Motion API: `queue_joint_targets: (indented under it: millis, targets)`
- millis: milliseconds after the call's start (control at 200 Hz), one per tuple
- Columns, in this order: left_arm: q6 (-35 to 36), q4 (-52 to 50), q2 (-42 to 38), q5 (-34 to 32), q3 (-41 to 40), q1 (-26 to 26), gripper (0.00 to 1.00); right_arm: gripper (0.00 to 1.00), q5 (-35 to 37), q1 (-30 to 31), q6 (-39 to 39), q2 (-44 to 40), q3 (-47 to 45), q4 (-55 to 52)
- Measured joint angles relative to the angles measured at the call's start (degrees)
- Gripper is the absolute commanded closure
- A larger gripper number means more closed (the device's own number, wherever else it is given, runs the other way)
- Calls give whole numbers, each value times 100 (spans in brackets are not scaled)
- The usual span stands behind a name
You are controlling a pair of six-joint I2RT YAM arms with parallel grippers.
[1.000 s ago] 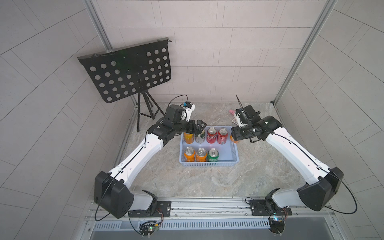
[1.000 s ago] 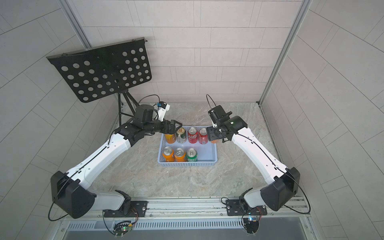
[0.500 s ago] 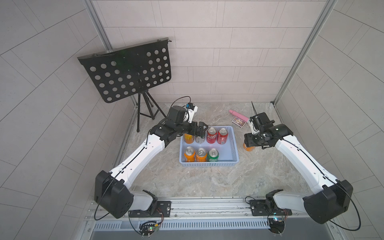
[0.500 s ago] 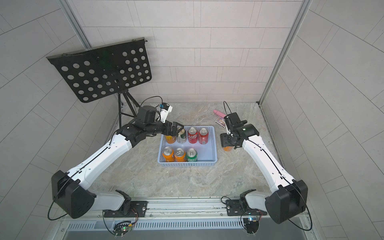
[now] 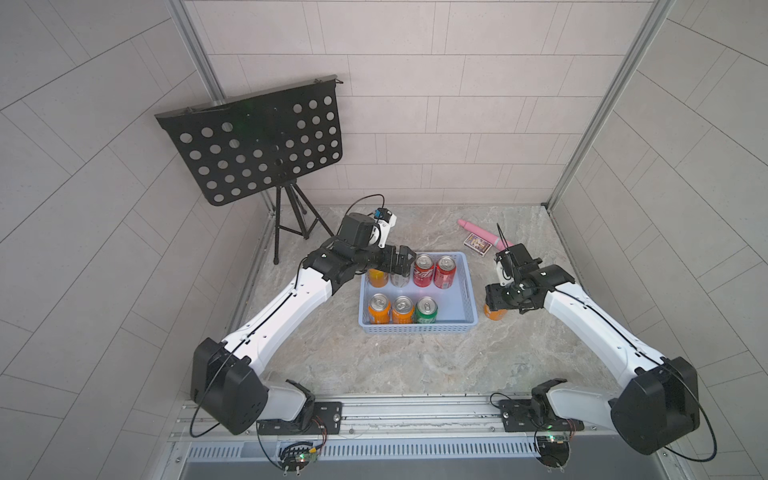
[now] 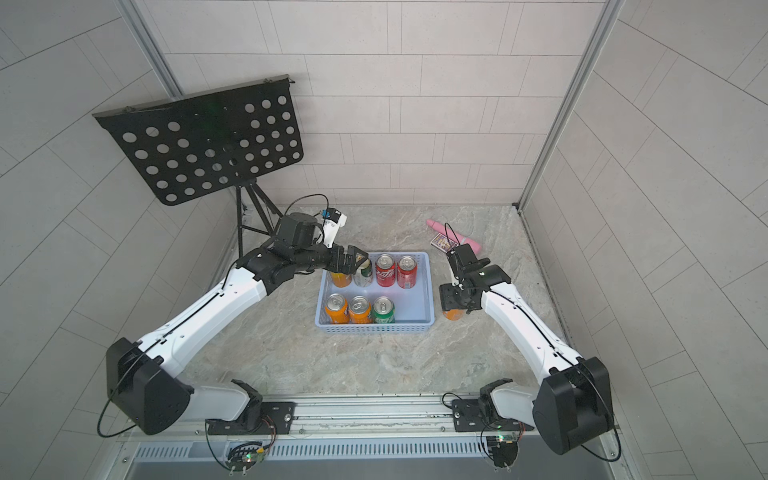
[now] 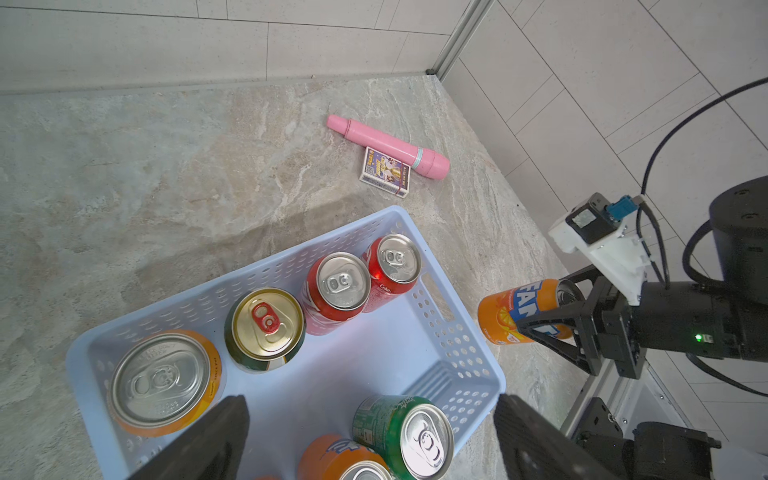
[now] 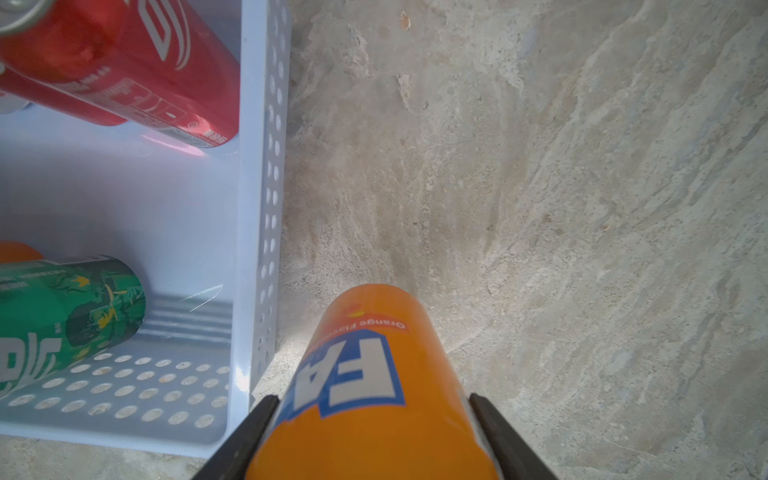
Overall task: Take out the drinks from the basket
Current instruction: Place the drink at the center of the board.
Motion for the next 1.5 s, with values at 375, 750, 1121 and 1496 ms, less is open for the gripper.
queue_joint_targets:
  millis: [375, 750, 1121, 1496]
  targets:
    - [35, 2, -4, -85, 0, -35, 0, 60, 70, 0, 361, 55, -730, 804]
    - [46, -2, -7, -170, 0, -68, 0, 61, 181, 9, 496, 61, -1040, 1163]
    - [46, -4, -9, -190, 0, -83, 0, 49, 212, 44, 535, 68, -1078, 1244]
    - [96, -17, -11, -190, 0, -144, 0, 15, 289, 66, 577, 127, -1075, 1287]
